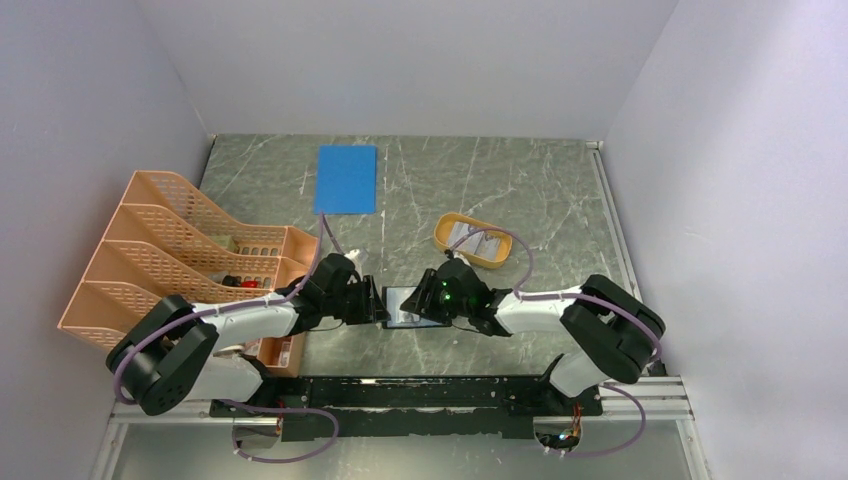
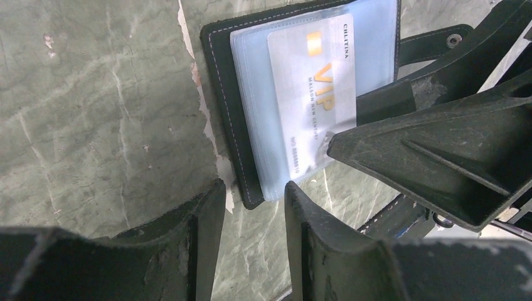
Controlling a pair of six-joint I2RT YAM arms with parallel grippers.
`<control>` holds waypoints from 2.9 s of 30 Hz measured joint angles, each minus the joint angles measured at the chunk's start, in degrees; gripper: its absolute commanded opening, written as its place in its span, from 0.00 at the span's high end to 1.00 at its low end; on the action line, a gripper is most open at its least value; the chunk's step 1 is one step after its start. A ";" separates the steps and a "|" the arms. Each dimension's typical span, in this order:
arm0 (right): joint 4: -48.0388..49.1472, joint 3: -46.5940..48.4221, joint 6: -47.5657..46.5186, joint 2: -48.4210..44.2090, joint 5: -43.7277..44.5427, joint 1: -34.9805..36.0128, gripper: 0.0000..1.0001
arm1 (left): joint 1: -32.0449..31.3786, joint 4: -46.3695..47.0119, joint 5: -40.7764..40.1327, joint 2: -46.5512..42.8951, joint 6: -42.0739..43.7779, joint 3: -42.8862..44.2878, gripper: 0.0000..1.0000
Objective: Put the credit cards into the card holder
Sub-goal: Insert the credit card into the card holder.
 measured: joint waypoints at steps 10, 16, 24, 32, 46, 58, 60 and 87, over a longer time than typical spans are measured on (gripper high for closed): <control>-6.16 5.60 -5.25 2.45 1.99 2.38 0.53 | 0.00 1.22 0.28 1.18 -0.07 0.17 0.57; -13.18 10.62 -8.85 3.85 5.92 4.92 0.51 | 0.00 1.03 0.24 1.18 0.00 0.33 0.58; -18.91 12.96 -10.27 3.19 9.99 6.23 0.45 | -0.04 -0.61 -1.03 0.87 0.35 0.98 0.58; -22.95 13.03 -11.10 0.70 12.50 6.23 0.45 | -0.07 -2.60 -2.91 -0.52 0.85 1.03 0.58; -23.45 14.16 -12.35 2.03 12.83 6.21 0.46 | 0.13 -3.58 -4.42 -0.20 1.31 2.64 0.59; -22.29 14.29 -12.87 3.02 11.65 6.21 0.47 | 0.28 -2.10 -4.35 1.86 1.27 2.64 0.60; -21.90 14.29 -13.00 3.02 11.04 6.23 0.48 | 0.28 -1.70 -4.28 2.01 1.27 2.64 0.60; -33.42 21.84 -17.68 -10.27 17.79 3.85 0.34 | 1.68 -11.91 -6.84 -5.18 2.51 10.32 0.23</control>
